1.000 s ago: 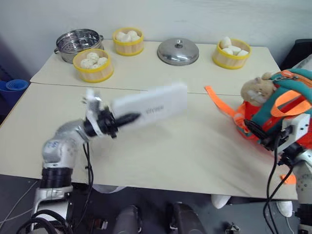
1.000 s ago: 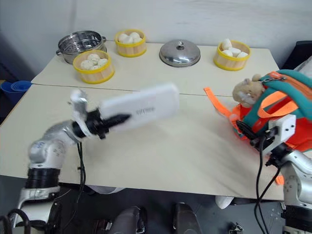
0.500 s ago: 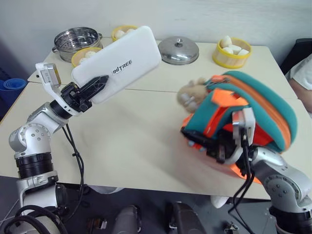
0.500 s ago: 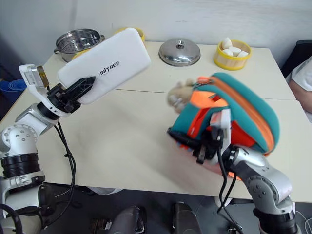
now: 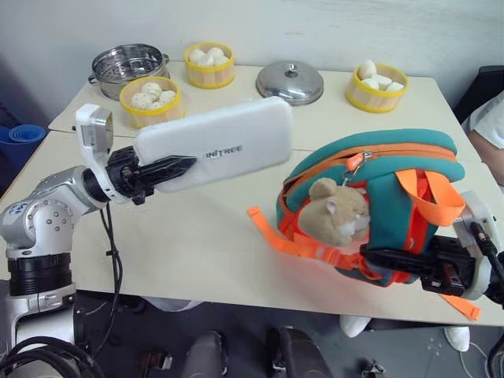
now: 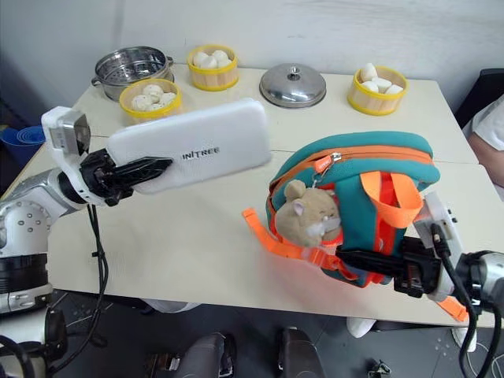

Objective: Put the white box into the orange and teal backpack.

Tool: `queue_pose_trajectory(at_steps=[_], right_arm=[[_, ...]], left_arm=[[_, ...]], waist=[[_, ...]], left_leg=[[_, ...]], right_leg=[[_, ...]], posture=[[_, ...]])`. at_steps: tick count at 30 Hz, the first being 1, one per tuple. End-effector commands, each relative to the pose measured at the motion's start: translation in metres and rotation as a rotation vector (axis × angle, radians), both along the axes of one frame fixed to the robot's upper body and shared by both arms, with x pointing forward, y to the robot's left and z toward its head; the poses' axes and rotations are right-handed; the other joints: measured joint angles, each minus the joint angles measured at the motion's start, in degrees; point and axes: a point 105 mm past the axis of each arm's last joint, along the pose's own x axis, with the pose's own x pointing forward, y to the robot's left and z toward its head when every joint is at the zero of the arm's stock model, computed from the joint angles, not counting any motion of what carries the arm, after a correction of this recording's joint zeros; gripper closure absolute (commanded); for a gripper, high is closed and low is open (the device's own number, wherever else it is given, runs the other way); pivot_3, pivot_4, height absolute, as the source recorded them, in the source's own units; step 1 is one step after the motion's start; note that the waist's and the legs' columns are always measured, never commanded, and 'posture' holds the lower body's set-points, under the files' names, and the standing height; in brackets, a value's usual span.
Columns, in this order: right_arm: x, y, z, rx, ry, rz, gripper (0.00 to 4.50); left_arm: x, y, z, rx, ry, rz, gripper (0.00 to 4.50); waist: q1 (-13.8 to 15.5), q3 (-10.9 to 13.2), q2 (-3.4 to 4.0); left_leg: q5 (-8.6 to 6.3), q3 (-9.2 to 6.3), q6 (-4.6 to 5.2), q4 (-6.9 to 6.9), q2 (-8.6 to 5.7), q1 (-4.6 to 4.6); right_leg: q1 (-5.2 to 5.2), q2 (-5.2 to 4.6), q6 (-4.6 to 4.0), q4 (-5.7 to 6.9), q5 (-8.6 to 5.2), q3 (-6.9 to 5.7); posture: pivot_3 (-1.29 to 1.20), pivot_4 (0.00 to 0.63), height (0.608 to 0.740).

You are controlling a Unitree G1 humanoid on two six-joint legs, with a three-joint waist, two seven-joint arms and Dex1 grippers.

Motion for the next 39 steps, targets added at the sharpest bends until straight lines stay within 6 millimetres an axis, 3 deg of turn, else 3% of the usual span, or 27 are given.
queue_pose_trajectory(at_steps=[1,5,8,12,16,19,22,24,29,31,34,39], right_arm=[[0.003,0.009,0.003,0.019,-0.048,0.030,4.43],[0.002,0.016,-0.004,-0.001,-0.035,0.052,4.43],[0.003,0.017,-0.007,0.000,-0.040,0.040,4.43],[0.004,0.017,-0.006,-0.001,-0.047,0.032,4.43],[0.006,0.015,-0.008,-0.010,-0.059,0.003,4.43],[0.010,0.016,-0.002,0.015,-0.079,-0.034,4.43],[0.011,0.012,-0.021,-0.051,0.008,-0.066,4.43],[0.011,0.011,-0.026,-0.062,0.030,-0.073,4.43],[0.016,0.013,-0.019,-0.037,0.014,-0.089,4.43],[0.018,0.012,-0.027,-0.069,0.020,-0.111,4.43],[0.018,0.009,-0.040,-0.111,0.034,-0.144,4.43],[0.019,0.016,-0.037,-0.025,-0.011,-0.167,4.50]], left_arm=[[-0.010,-0.021,0.008,0.071,-0.105,-0.113,3.27],[-0.007,-0.038,0.012,0.073,-0.134,-0.166,3.27],[0.002,-0.046,0.001,0.131,-0.182,-0.151,3.27],[-0.001,-0.053,-0.006,0.224,-0.249,-0.196,3.27],[0.019,-0.067,-0.013,0.437,-0.398,-0.079,3.27],[0.022,-0.103,0.003,0.424,-0.398,-0.041,3.27],[0.013,-0.158,-0.009,0.385,-0.340,-0.182,3.27],[0.022,-0.182,-0.017,0.381,-0.330,-0.189,3.27],[0.041,-0.220,-0.024,0.324,-0.304,-0.180,3.27],[0.040,-0.232,-0.025,0.269,-0.273,-0.220,3.27],[0.041,-0.229,-0.025,0.203,-0.193,-0.235,3.27],[0.030,-0.194,-0.025,0.212,-0.226,-0.320,1.79]], waist=[[0.0,0.0,0.00],[0.6,0.0,-0.01],[0.7,0.0,0.00],[0.6,0.0,-0.01],[0.8,0.0,-0.01],[1.1,0.0,-0.02],[1.8,0.0,0.00],[2.1,0.0,0.00],[1.9,0.0,0.00],[2.1,0.0,0.01],[2.1,0.0,0.01],[1.1,0.0,0.03]], left_leg=[[0.14,0.01,-0.24,0.00,0.00,0.00],[0.15,0.01,-0.26,0.01,0.00,-0.07],[0.15,0.01,-0.26,0.03,-0.01,-0.09],[0.16,0.03,-0.25,0.06,-0.01,-0.08],[0.17,-0.01,-0.25,0.06,0.00,-0.08],[0.17,-0.03,-0.19,0.10,-0.02,-0.10],[0.13,-0.06,-0.08,0.29,-0.05,-0.29],[0.07,-0.09,-0.01,0.62,0.00,-0.50],[-0.06,-0.03,0.27,0.82,-0.03,-0.56],[-0.19,-0.06,0.47,0.80,-0.01,-0.55],[-0.21,-0.06,0.51,0.80,-0.02,-0.57],[-0.01,-0.05,0.14,0.78,0.00,-0.56]], right_leg=[[-0.01,0.01,0.00,0.00,0.00,0.00],[-0.06,0.02,0.02,-0.02,0.01,0.00],[-0.04,0.02,0.04,-0.06,0.02,-0.01],[-0.03,0.03,0.06,-0.04,0.02,0.00],[-0.03,0.04,0.05,-0.02,0.02,-0.02],[0.01,0.03,0.10,-0.04,0.05,0.00],[-0.03,0.01,0.19,-0.11,0.10,0.00],[-0.11,0.04,0.21,-0.08,0.09,-0.05],[-0.12,0.03,0.32,-0.09,0.15,-0.02],[-0.12,0.04,0.32,-0.08,0.15,-0.04],[-0.12,0.03,0.32,-0.13,0.15,-0.06],[-0.14,0.02,0.32,-0.08,0.15,-0.05]], posture=[[0.00,0.150,0.740],[0.00,0.150,0.740],[0.00,0.150,0.740],[0.00,0.150,0.740],[0.00,0.150,0.740],[0.00,0.150,0.740],[0.00,0.150,0.740],[0.00,0.150,0.740],[0.00,0.150,0.740],[0.00,0.150,0.740],[0.00,0.150,0.740],[0.00,0.150,0.740]])
